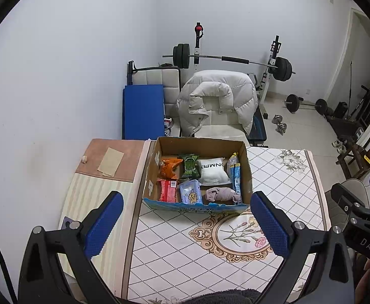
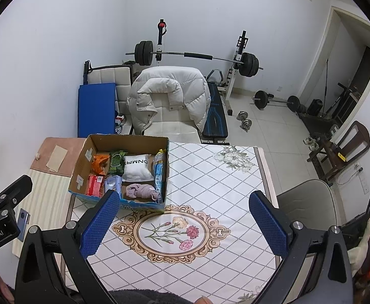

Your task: Organize soft objects

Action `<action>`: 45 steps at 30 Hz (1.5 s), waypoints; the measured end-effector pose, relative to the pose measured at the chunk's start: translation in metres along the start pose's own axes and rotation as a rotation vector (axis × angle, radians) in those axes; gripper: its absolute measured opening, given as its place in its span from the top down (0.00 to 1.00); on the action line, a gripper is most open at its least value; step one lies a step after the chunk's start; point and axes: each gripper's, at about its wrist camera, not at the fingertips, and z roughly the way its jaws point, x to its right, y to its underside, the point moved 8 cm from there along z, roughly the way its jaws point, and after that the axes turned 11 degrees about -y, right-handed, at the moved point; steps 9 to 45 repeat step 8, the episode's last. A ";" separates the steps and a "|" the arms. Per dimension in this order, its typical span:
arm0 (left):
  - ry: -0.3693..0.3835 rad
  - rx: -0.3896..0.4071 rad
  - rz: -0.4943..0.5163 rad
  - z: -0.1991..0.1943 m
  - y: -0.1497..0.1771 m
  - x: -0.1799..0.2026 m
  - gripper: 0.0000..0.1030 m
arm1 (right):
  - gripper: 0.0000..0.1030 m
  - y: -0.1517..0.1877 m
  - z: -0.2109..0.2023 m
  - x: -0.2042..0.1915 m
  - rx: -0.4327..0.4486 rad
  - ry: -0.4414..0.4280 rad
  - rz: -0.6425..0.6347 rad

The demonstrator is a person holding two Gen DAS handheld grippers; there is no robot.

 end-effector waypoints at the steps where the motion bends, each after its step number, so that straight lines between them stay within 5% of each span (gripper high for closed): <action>1: 0.000 -0.001 0.001 0.000 0.000 0.000 0.00 | 0.00 0.000 0.000 0.000 0.000 -0.001 0.000; 45: -0.007 0.004 0.003 0.002 0.004 -0.003 0.00 | 0.00 -0.001 -0.002 -0.002 0.012 -0.001 -0.005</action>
